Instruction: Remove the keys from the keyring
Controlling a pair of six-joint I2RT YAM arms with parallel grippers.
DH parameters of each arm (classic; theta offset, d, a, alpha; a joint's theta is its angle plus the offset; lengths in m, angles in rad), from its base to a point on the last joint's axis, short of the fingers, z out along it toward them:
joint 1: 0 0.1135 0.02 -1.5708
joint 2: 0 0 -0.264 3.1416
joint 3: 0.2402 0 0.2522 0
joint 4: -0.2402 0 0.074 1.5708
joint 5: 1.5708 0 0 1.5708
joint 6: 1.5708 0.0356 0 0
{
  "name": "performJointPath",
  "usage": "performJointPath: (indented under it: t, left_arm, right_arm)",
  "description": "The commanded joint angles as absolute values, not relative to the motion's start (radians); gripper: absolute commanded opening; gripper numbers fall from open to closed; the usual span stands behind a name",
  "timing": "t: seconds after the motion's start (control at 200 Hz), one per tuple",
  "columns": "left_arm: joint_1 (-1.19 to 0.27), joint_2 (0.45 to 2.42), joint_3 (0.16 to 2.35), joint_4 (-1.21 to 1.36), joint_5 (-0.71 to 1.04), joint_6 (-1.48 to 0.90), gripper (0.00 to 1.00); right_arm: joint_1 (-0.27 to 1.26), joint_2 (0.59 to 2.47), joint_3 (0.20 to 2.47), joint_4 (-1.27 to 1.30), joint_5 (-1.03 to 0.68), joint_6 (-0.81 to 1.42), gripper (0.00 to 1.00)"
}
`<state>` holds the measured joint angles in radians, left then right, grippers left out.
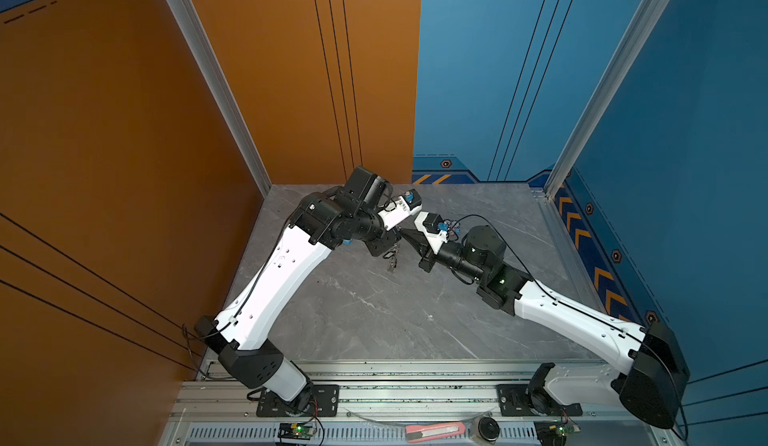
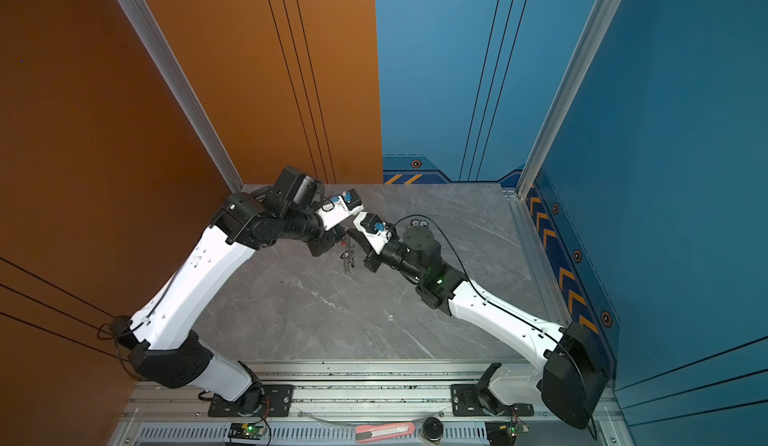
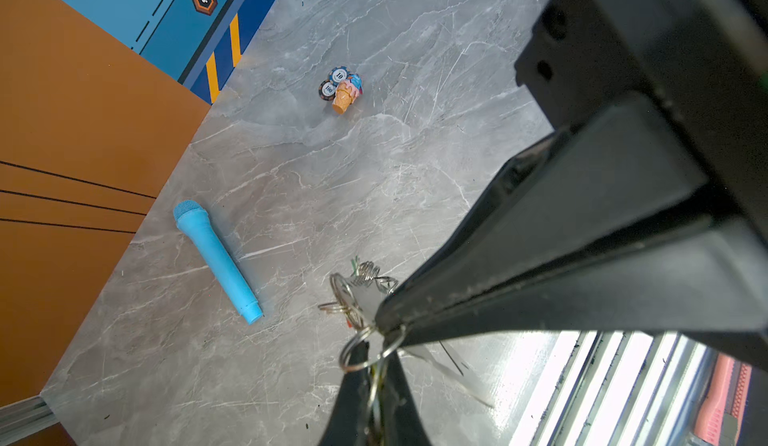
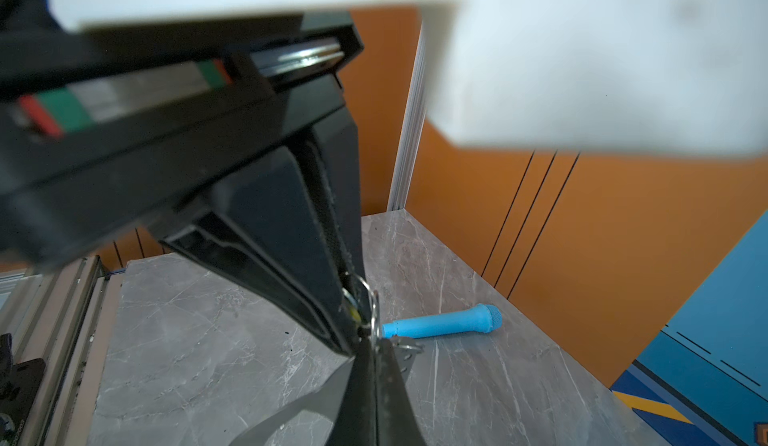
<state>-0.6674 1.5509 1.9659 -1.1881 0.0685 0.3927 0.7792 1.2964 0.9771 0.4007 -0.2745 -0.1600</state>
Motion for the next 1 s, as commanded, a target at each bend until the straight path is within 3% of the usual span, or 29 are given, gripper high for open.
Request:
performJointPath:
  t: [0.0,0.676,0.996]
  left_arm:
    - [-0.656,1.553,2.008,-1.235,0.094,0.350,0.00]
    - [-0.572,1.531,2.001,-1.232,0.134,0.094,0.00]
    - [-0.578,1.521,2.007,-1.232,0.188,0.224,0.00]
  right_arm:
    - [0.763,1.257,1.005,0.392,-0.275,-0.158,0.00]
    - [0.865,1.270,0.954,0.515,0.146,-0.176,0.00]
    - [0.823,1.235,0.961,0.385,-0.090,-0.204,0.00]
